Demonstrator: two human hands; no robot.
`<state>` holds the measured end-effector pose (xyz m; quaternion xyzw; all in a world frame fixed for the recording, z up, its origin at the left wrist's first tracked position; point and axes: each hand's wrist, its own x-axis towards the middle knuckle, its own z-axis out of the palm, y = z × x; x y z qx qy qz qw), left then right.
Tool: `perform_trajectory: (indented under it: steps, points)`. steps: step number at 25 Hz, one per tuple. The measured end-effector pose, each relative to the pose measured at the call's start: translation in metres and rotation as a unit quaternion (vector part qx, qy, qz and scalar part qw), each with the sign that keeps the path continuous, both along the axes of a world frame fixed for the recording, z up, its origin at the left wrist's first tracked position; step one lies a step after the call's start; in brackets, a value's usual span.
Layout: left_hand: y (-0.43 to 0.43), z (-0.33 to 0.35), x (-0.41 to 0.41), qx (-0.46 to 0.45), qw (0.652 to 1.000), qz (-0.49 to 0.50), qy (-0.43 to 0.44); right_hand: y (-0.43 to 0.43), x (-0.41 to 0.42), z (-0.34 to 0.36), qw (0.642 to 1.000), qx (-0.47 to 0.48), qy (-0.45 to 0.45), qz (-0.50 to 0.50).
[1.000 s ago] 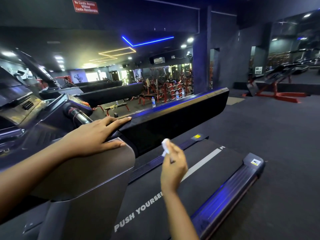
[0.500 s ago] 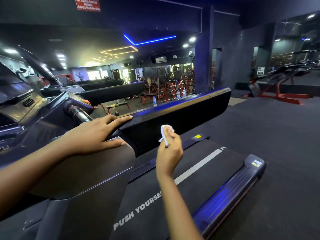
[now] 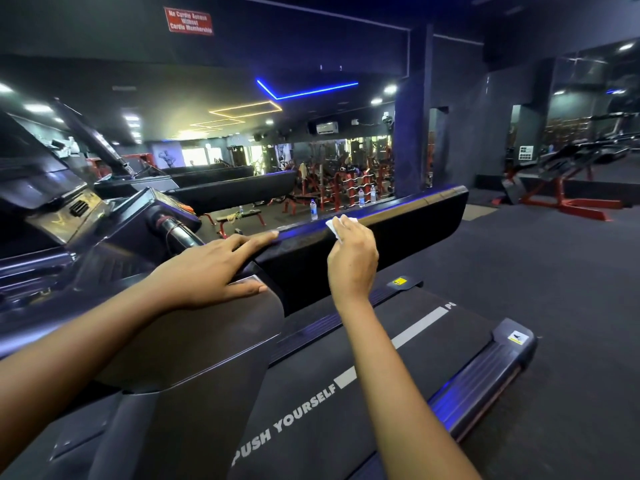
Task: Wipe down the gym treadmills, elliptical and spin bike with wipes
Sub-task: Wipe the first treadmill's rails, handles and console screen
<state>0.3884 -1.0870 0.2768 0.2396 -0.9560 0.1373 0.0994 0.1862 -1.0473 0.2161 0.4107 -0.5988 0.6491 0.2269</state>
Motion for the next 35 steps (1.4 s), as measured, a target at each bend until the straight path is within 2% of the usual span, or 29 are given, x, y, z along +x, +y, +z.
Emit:
perform_trajectory:
  steps: [2, 4, 6, 8, 10, 13, 15, 19, 24, 26, 28, 30, 35]
  points:
    - [-0.002, -0.001, 0.001, -0.006, 1.0, 0.003, 0.001, 0.002, 0.014, -0.003, 0.996, 0.027, 0.078, -0.026]
    - [-0.004, -0.002, 0.001, -0.007, 1.0, 0.005, 0.005, 0.007, 0.037, -0.009, 0.991, 0.016, 0.133, -0.02]
    - [-0.004, -0.002, 0.001, -0.002, 1.0, -0.001, 0.007, 0.016, 0.064, -0.017, 0.981, 0.009, 0.192, 0.023]
    - [-0.003, 0.0, 0.003, 0.016, 1.0, -0.003, 0.005, 0.027, 0.075, -0.026, 0.975, -0.004, 0.209, 0.079]
    - [0.0, 0.001, 0.005, 0.02, 1.0, -0.001, -0.005, 0.029, 0.054, -0.033, 0.986, -0.061, 0.131, 0.087]
    - [0.002, 0.0, 0.013, -0.011, 1.0, 0.0, -0.016, 0.022, 0.009, -0.036, 0.988, -0.088, -0.104, 0.068]
    - [0.002, -0.002, 0.016, -0.03, 0.999, 0.004, -0.015, 0.014, 0.01, -0.035, 0.981, -0.075, -0.161, 0.074]
    - [0.0, -0.003, 0.016, -0.043, 0.999, 0.003, -0.009, 0.006, 0.056, -0.043, 0.989, -0.083, -0.105, 0.061]
    - [0.0, -0.004, 0.017, -0.057, 0.998, 0.002, 0.0, 0.025, 0.097, -0.056, 0.992, -0.067, 0.056, 0.088]
    - [0.0, -0.005, 0.017, -0.061, 0.998, -0.002, 0.0, 0.025, 0.072, -0.058, 0.993, -0.083, 0.029, 0.082]
    - [-0.001, -0.004, 0.017, -0.061, 0.998, -0.004, -0.001, 0.021, 0.038, -0.058, 0.986, -0.105, -0.109, 0.075]
    - [-0.001, -0.004, 0.017, -0.057, 0.998, -0.002, -0.002, 0.016, 0.027, -0.063, 0.979, -0.093, -0.167, 0.067]
    - [-0.002, -0.005, 0.017, -0.057, 0.998, -0.005, 0.0, 0.019, 0.086, -0.087, 0.993, -0.095, -0.051, 0.051]
